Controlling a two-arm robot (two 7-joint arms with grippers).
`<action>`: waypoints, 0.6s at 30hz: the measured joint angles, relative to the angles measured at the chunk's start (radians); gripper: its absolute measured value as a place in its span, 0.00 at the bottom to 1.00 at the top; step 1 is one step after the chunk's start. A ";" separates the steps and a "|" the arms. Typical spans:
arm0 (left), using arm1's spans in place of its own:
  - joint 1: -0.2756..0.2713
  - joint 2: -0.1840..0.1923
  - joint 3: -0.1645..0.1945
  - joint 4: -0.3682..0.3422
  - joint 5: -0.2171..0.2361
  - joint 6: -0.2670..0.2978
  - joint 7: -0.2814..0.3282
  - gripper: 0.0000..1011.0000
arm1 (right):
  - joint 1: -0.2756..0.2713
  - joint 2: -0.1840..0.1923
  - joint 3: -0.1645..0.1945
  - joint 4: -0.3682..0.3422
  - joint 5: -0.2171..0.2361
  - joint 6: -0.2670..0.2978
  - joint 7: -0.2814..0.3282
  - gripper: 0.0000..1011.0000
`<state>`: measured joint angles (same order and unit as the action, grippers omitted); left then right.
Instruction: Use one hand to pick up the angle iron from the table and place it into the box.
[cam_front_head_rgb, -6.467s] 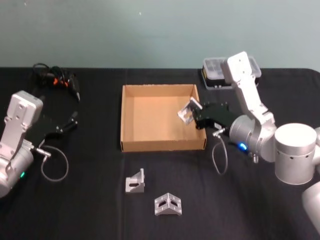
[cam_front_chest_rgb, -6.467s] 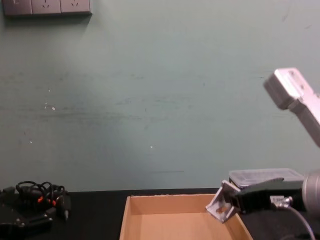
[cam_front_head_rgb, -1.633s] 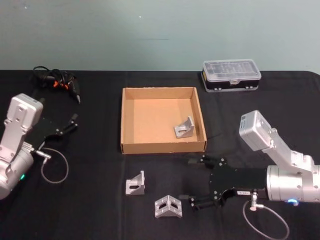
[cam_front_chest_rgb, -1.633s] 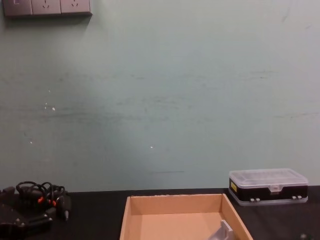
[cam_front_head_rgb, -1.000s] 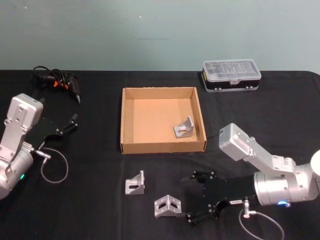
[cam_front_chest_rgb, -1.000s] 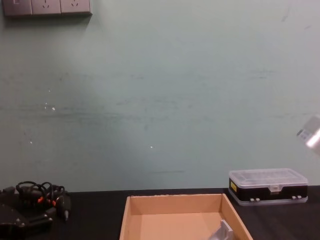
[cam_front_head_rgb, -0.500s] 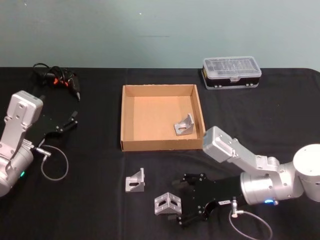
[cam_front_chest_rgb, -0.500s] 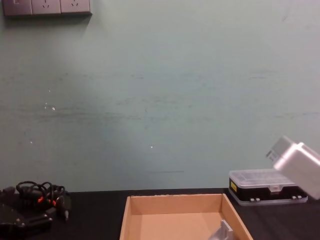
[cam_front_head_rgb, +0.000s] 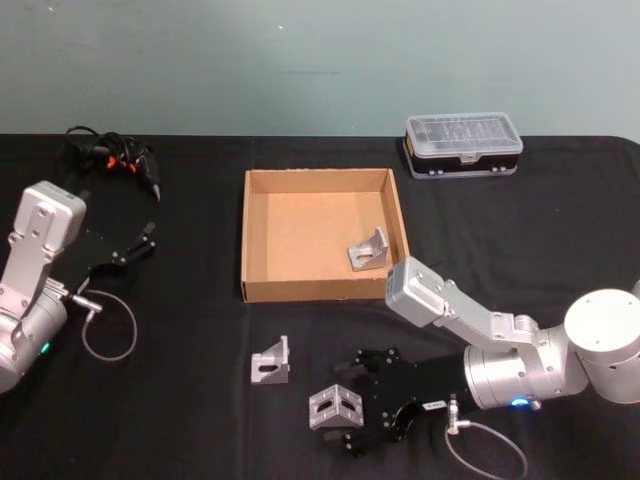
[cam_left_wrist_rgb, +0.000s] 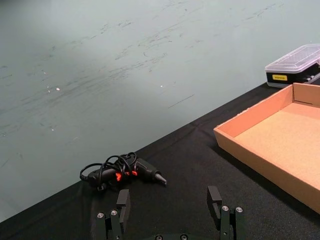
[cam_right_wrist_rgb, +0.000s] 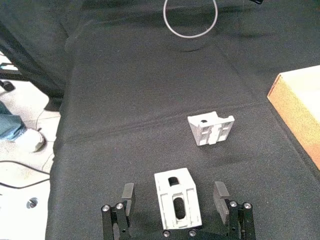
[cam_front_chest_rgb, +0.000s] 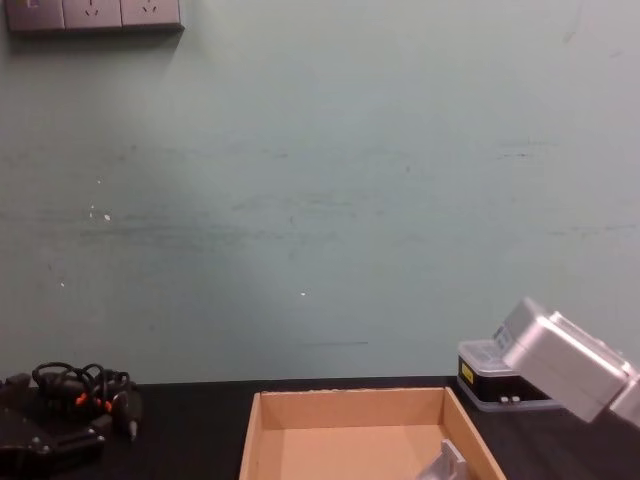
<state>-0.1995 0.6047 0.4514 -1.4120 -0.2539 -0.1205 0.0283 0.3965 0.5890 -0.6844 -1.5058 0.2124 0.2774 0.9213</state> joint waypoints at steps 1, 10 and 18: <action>0.000 0.000 0.000 0.000 0.000 0.000 0.000 1.00 | 0.001 -0.001 -0.002 0.002 0.001 0.000 -0.002 0.99; 0.000 0.000 0.000 0.000 0.000 0.000 0.000 1.00 | 0.017 -0.007 -0.025 0.020 0.014 -0.002 -0.018 0.99; 0.000 0.000 0.000 0.000 0.000 0.000 0.000 1.00 | 0.035 -0.010 -0.043 0.033 0.024 -0.005 -0.031 0.99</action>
<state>-0.1995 0.6047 0.4514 -1.4120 -0.2539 -0.1205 0.0283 0.4315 0.5785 -0.7273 -1.4727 0.2361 0.2724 0.8903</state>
